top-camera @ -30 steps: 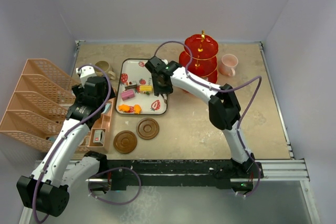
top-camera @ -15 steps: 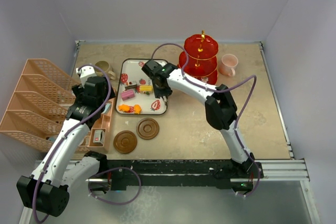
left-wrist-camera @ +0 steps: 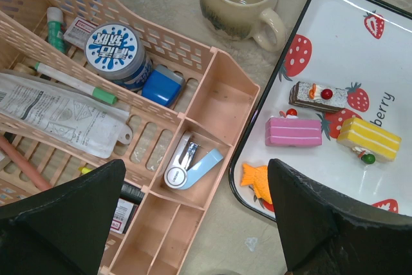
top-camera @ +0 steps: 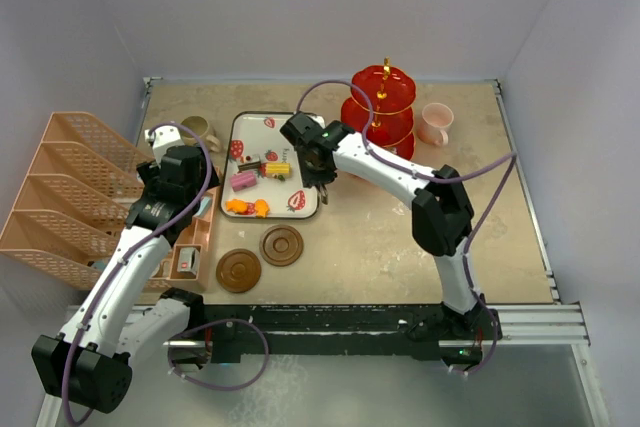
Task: Serve the afternoon tea
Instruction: Pick up the desert from the tray.
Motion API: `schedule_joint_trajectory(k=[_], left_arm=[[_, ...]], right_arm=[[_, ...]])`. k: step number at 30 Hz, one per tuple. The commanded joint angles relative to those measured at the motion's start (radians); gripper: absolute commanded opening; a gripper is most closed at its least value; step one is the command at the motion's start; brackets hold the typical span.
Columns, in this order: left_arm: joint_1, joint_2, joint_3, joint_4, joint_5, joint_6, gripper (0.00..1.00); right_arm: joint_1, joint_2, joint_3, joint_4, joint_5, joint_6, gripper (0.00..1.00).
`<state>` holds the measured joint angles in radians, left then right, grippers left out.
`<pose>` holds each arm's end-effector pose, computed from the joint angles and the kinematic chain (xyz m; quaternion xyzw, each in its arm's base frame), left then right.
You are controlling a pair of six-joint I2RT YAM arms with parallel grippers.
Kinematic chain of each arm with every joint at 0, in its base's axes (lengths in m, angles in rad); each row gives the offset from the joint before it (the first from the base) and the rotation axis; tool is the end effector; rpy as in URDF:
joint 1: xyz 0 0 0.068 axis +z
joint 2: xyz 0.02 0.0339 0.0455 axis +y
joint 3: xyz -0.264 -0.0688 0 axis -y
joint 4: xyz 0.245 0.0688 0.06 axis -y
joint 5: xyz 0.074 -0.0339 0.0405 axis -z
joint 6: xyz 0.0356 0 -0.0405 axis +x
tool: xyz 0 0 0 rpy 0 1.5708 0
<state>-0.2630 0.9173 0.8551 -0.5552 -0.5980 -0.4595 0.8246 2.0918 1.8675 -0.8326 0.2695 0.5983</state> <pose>0.1907 -0.0306 0.3079 -0.2178 0.8317 0.0899 0.5027 0.3171 0.3290 0.2522 -0.0743 0.9561 0.0660 0.2756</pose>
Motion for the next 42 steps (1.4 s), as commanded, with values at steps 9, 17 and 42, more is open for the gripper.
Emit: schedule_joint_trajectory(k=[9, 17, 42], left_arm=[[0.0, 0.004, 0.004, 0.033, 0.012, 0.017, 0.89], [-0.001, 0.011, 0.003, 0.033, 0.021, 0.018, 0.89], [-0.001, 0.014, 0.007, 0.021, 0.024, 0.017, 0.88]], right_arm=[[0.003, -0.32, -0.22, 0.177, -0.161, -0.012, 0.29], [0.003, -0.472, -0.299, 0.185, -0.16, 0.01, 0.29], [-0.125, -0.775, -0.389, -0.061, -0.119, -0.038, 0.31]])
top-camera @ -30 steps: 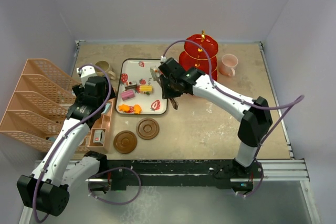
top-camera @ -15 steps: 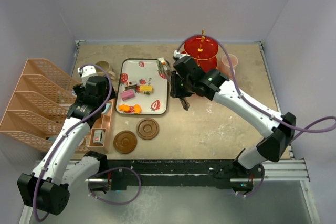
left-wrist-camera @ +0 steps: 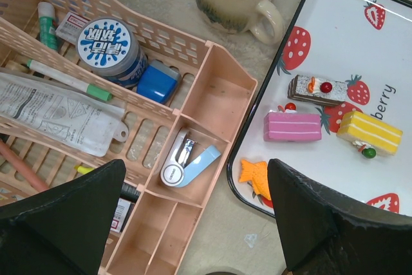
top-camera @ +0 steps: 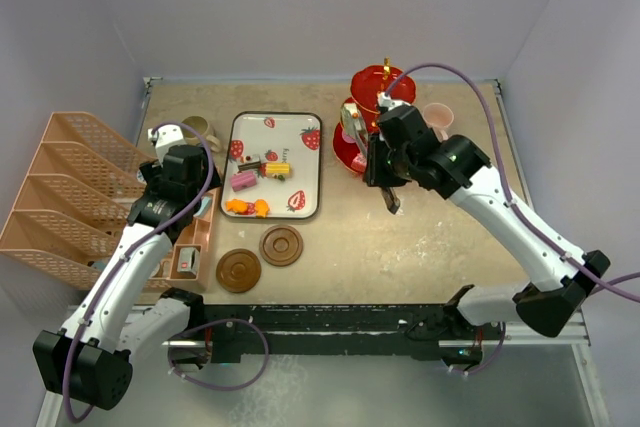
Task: Serve the afternoon tea
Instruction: Pick up the desert from the tray, then place the desert on the desert table.
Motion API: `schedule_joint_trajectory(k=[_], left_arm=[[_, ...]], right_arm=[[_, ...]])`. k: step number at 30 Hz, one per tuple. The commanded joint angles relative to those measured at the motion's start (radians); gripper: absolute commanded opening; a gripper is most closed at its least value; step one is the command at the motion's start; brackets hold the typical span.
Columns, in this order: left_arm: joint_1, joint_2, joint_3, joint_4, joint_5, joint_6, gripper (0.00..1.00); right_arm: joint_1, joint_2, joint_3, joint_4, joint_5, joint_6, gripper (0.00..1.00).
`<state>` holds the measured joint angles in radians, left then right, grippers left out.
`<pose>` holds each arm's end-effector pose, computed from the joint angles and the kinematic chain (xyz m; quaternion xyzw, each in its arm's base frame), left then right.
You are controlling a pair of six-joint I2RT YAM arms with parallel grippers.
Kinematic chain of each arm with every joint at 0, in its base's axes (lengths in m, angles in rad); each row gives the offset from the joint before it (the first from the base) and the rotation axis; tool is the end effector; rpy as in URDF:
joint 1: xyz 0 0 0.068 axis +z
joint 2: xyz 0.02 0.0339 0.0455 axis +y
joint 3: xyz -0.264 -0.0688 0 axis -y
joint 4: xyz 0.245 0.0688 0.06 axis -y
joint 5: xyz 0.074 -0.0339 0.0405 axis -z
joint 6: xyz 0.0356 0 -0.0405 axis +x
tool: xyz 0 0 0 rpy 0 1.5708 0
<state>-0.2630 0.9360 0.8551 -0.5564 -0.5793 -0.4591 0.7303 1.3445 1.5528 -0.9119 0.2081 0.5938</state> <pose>0.1942 -0.0321 0.3043 -0.2117 0.8391 0.0863 0.4935 0.2068 0.1753 0.4097 -0.0180 0.9034 0.1825 0.3875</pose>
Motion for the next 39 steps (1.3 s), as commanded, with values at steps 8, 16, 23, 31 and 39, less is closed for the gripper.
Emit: schedule_joint_trajectory(k=[8, 16, 23, 31, 39], left_arm=[[-0.001, -0.002, 0.007, 0.02, 0.01, 0.016, 0.88], [-0.001, 0.003, 0.007, 0.023, 0.005, 0.017, 0.88], [0.0, 0.008, 0.006, 0.023, 0.004, 0.018, 0.88], [-0.001, 0.01, 0.006, 0.023, -0.002, 0.018, 0.88], [-0.001, 0.018, 0.007, 0.025, -0.002, 0.019, 0.88]], right_arm=[[-0.104, -0.016, -0.159, 0.113, -0.034, -0.06, 0.31], [-0.162, 0.076, -0.152, 0.202, 0.002, -0.098, 0.31], [-0.189, 0.16, -0.138, 0.301, 0.011, -0.115, 0.31], [-0.196, 0.227, -0.128, 0.389, 0.037, -0.135, 0.31], [-0.203, 0.285, -0.127, 0.438, 0.088, -0.169, 0.32]])
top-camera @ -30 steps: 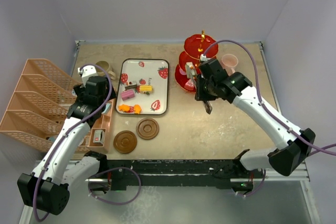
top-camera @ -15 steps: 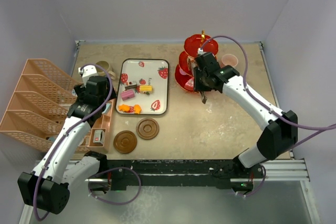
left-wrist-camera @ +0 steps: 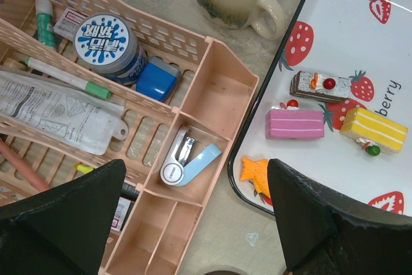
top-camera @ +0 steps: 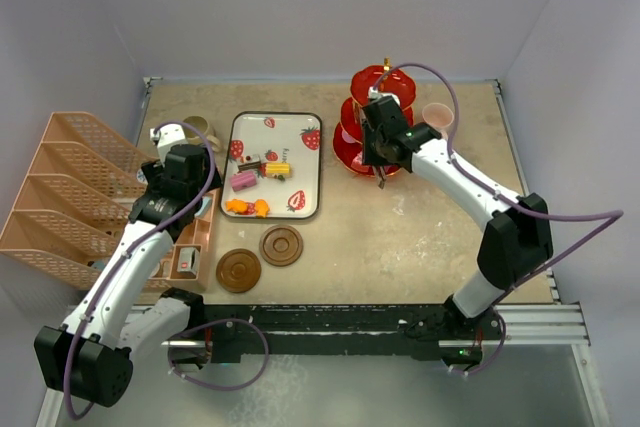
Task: Serve the afternoon tea
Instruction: Place the desert on the desert table.
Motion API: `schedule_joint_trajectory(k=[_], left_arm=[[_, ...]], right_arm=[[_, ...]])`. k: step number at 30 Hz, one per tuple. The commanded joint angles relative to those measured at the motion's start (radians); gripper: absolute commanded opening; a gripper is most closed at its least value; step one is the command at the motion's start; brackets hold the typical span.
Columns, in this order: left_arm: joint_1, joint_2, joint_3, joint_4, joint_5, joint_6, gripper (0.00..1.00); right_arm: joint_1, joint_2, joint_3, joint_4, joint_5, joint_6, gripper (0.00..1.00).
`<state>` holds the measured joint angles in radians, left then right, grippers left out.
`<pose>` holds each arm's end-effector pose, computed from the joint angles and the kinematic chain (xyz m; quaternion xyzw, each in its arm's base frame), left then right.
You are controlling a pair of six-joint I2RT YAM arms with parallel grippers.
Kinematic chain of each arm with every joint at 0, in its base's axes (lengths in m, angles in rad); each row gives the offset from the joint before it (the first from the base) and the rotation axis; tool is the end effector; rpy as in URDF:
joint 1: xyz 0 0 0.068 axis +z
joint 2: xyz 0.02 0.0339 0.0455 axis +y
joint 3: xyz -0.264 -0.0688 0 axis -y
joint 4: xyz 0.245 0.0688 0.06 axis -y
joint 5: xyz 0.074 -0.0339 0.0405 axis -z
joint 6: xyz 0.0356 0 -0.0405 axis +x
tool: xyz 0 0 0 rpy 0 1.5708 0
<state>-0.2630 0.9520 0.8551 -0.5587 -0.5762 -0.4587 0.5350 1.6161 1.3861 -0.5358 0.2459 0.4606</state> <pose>0.1970 -0.0330 0.3013 -0.2090 0.8438 0.0889 0.4863 0.3162 0.1773 0.3046 0.0140 0.9143 0.0865 0.3955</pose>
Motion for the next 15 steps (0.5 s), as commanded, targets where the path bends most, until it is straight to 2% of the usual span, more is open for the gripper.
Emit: schedule_joint_trajectory(k=[1, 15], left_arm=[[-0.001, 0.002, 0.008, 0.028, -0.007, 0.018, 0.88], [-0.001, 0.007, 0.008, 0.028, -0.008, 0.018, 0.88]], right_arm=[[-0.008, 0.02, 0.042, 0.066, 0.051, -0.04, 0.32], [-0.029, 0.033, 0.058, 0.056, 0.001, -0.044, 0.41]])
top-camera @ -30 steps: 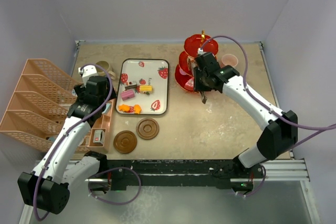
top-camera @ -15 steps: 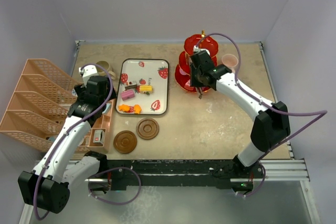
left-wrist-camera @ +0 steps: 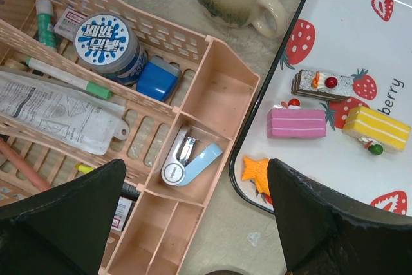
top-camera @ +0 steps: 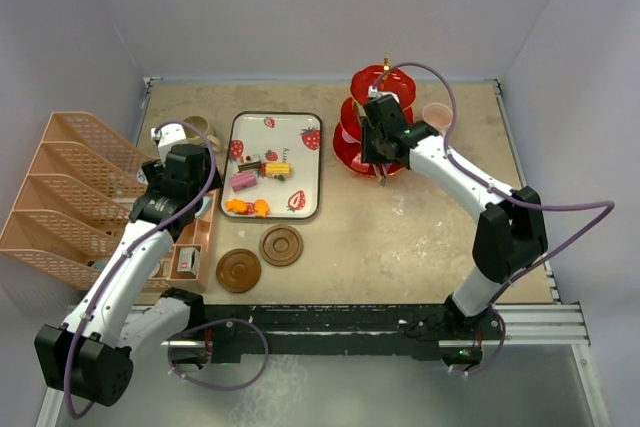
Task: Serve the afternoon tea
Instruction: Place the desert on the desert table.
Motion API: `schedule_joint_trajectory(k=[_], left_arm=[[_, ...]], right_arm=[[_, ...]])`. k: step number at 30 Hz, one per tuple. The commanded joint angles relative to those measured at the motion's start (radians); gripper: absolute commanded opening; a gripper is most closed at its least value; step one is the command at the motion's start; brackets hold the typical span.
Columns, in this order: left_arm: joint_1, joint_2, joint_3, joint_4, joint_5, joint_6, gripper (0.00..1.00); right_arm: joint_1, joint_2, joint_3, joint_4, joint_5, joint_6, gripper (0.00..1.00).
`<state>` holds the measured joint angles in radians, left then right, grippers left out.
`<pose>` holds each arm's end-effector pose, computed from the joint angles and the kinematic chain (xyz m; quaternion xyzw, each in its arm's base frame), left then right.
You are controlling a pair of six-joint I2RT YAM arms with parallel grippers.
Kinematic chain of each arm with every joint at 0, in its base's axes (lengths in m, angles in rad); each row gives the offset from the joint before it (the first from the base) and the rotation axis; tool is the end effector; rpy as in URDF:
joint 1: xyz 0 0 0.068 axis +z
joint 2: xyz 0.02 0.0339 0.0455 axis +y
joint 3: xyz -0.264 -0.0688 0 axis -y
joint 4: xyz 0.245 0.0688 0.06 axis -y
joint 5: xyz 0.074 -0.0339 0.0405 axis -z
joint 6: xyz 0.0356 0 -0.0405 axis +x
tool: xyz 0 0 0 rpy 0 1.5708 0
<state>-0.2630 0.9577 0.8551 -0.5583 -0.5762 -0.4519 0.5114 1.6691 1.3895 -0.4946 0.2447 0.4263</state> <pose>0.1981 -0.0332 0.3003 -0.2055 0.8456 0.0917 0.4840 0.3317 0.1763 0.2904 0.0084 0.9160 0.0736 0.3942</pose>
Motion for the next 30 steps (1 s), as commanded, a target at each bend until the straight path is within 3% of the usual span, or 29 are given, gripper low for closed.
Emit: schedule_joint_trajectory(k=[1, 15, 23, 30], left_arm=[[0.0, 0.002, 0.008, 0.029, -0.006, 0.012, 0.88], [-0.001, 0.001, 0.008, 0.032, 0.003, 0.012, 0.88], [-0.001, 0.0, 0.006, 0.032, 0.009, 0.012, 0.88], [-0.001, 0.0, 0.007, 0.032, 0.009, 0.012, 0.88]], right_arm=[[-0.006, -0.023, 0.057, 0.011, -0.004, -0.009, 0.41], [-0.007, -0.069, 0.064, -0.026, -0.031, 0.014, 0.43], [-0.008, -0.066, 0.066, -0.046, -0.002, 0.007, 0.33], [-0.008, -0.044, 0.088, -0.051, 0.044, -0.025, 0.32]])
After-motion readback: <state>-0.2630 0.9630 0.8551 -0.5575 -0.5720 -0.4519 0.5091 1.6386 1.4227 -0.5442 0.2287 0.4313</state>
